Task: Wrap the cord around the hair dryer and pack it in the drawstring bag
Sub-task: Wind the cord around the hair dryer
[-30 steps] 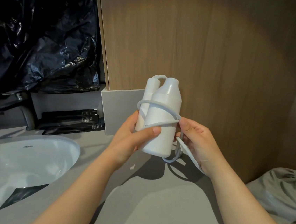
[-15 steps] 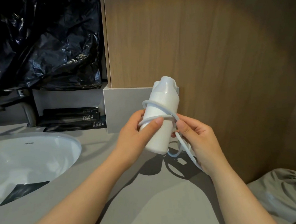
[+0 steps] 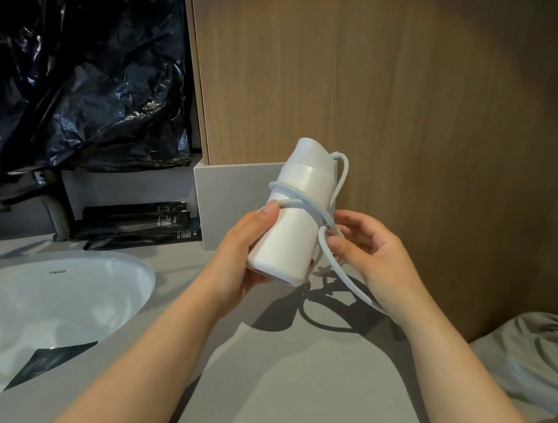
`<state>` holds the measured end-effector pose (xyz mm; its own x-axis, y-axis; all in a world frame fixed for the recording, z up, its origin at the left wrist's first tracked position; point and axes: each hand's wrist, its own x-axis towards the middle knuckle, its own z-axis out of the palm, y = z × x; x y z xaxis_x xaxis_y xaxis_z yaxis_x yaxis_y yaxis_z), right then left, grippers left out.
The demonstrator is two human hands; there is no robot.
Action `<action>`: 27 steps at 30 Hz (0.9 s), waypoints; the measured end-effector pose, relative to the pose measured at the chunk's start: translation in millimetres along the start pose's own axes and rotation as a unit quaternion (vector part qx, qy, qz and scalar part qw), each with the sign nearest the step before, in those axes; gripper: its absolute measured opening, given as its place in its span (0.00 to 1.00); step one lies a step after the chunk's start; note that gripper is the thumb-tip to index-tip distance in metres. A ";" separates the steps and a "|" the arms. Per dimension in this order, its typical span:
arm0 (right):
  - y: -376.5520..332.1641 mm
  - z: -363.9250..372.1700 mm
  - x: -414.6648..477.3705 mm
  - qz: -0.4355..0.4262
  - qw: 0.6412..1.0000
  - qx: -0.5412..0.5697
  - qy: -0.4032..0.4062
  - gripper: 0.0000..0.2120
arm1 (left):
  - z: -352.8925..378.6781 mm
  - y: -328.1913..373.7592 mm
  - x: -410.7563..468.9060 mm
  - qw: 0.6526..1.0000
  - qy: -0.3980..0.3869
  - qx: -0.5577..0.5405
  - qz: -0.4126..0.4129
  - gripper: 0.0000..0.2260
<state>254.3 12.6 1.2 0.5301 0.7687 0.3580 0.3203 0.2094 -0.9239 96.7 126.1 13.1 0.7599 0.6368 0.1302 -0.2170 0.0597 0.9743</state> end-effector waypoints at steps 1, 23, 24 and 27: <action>-0.9 0.2 -0.3 0.011 1.000 0.010 -0.020 0.23 | -1.5 -0.6 0.8 1.000 -0.006 0.001 -0.004 0.27; -0.9 -2.2 0.0 0.051 0.991 0.118 -0.027 0.31 | 3.6 -4.2 -0.3 0.965 0.064 0.232 0.106 0.30; -1.4 -2.1 -0.5 0.048 0.992 0.110 -0.028 0.32 | 3.1 -4.0 0.5 0.965 0.068 0.226 0.112 0.29; -1.5 -4.1 0.0 0.046 0.993 0.108 -0.031 0.31 | 1.6 -4.4 1.8 0.976 0.045 0.174 0.119 0.28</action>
<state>257.0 9.8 3.1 0.4976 0.8247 0.2687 0.0937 0.2568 -0.9619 100.0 125.7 9.3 0.6526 0.6670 0.3594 -0.1480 -0.3530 0.9239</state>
